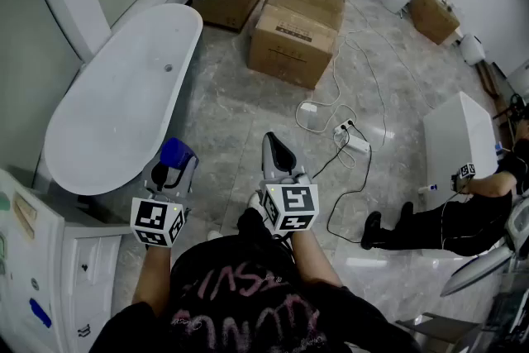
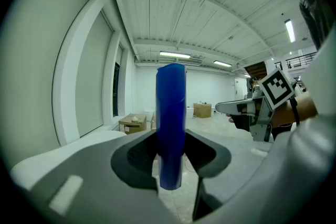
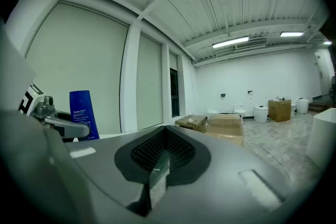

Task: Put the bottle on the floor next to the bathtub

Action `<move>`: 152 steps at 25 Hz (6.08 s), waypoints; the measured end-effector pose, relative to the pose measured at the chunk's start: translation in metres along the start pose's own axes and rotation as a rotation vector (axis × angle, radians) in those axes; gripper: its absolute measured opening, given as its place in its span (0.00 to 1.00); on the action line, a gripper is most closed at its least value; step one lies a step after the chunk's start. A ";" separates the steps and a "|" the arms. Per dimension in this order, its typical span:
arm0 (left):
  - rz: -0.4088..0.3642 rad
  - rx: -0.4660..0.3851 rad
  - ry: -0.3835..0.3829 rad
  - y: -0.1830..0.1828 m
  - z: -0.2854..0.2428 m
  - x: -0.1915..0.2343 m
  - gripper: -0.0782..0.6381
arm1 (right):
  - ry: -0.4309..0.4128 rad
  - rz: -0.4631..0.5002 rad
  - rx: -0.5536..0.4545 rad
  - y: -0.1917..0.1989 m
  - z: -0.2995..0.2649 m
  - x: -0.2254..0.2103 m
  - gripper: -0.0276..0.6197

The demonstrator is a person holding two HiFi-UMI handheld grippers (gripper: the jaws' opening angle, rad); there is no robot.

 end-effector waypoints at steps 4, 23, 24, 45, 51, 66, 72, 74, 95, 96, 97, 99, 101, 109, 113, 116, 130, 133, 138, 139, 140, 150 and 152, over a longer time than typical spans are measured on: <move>0.001 -0.001 -0.006 0.000 0.002 0.005 0.34 | 0.006 -0.003 -0.002 0.002 -0.002 0.001 0.08; 0.015 0.001 0.022 0.012 0.005 0.009 0.34 | 0.065 -0.014 -0.032 0.005 -0.005 0.003 0.08; 0.015 0.002 0.021 0.012 0.004 0.011 0.34 | 0.066 -0.015 -0.032 0.005 -0.008 0.002 0.08; 0.033 0.066 0.020 0.011 -0.132 0.048 0.34 | 0.053 -0.044 0.016 -0.001 -0.131 -0.084 0.08; 0.038 0.088 -0.010 0.001 -0.189 0.057 0.34 | 0.026 -0.051 0.038 -0.008 -0.178 -0.127 0.08; 0.032 0.092 -0.085 -0.014 -0.275 0.069 0.34 | -0.050 -0.051 0.069 -0.010 -0.246 -0.187 0.08; 0.026 0.082 -0.090 -0.016 -0.302 0.076 0.34 | -0.059 -0.021 0.053 -0.017 -0.265 -0.200 0.08; 0.023 0.081 -0.090 -0.016 -0.312 0.080 0.34 | -0.059 -0.020 0.047 -0.019 -0.273 -0.205 0.08; 0.050 0.132 -0.072 0.053 -0.425 0.148 0.34 | -0.039 -0.085 0.126 0.059 -0.394 -0.233 0.08; 0.054 0.135 -0.070 0.058 -0.428 0.149 0.34 | -0.042 -0.075 0.133 0.066 -0.398 -0.234 0.08; 0.057 0.136 -0.068 0.063 -0.432 0.150 0.34 | -0.045 -0.066 0.140 0.073 -0.402 -0.234 0.08; 0.060 0.138 -0.066 0.078 -0.439 0.153 0.34 | -0.050 -0.061 0.152 0.085 -0.410 -0.236 0.08; 0.067 0.142 -0.068 0.092 -0.445 0.156 0.34 | -0.053 -0.059 0.154 0.097 -0.418 -0.237 0.08; 0.054 0.142 -0.051 0.143 -0.475 0.164 0.34 | -0.033 -0.063 0.152 0.146 -0.448 -0.252 0.08; 0.046 0.146 -0.044 0.175 -0.488 0.169 0.34 | -0.026 -0.058 0.146 0.171 -0.462 -0.258 0.08; 0.048 0.140 -0.044 0.195 -0.495 0.170 0.34 | -0.016 -0.053 0.139 0.192 -0.467 -0.266 0.08; 0.033 0.104 -0.057 0.310 -0.511 0.170 0.34 | 0.031 -0.085 0.125 0.304 -0.476 -0.289 0.08; 0.031 0.097 -0.061 0.332 -0.510 0.168 0.34 | 0.030 -0.073 0.119 0.326 -0.473 -0.290 0.08; 0.044 0.071 -0.071 0.364 -0.515 0.166 0.34 | 0.033 -0.056 0.111 0.353 -0.471 -0.295 0.08; 0.042 0.065 -0.072 0.370 -0.516 0.165 0.34 | 0.035 -0.054 0.108 0.358 -0.470 -0.296 0.08; 0.039 0.056 -0.072 0.375 -0.518 0.164 0.34 | 0.037 -0.049 0.104 0.362 -0.471 -0.299 0.08; 0.038 0.008 -0.128 0.412 -0.522 0.172 0.34 | 0.017 -0.021 0.089 0.392 -0.486 -0.306 0.08; 0.034 -0.002 -0.136 0.417 -0.523 0.174 0.34 | 0.013 -0.021 0.082 0.397 -0.491 -0.309 0.08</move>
Point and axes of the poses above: the fingertips, and each gripper's own axes: z backward along the fingers, x to its left, y out of its underside, the point moved 1 cm from there along z, backward along the fingers, and after that the axes turned 6 degrees about -z, right-handed, at the moved point
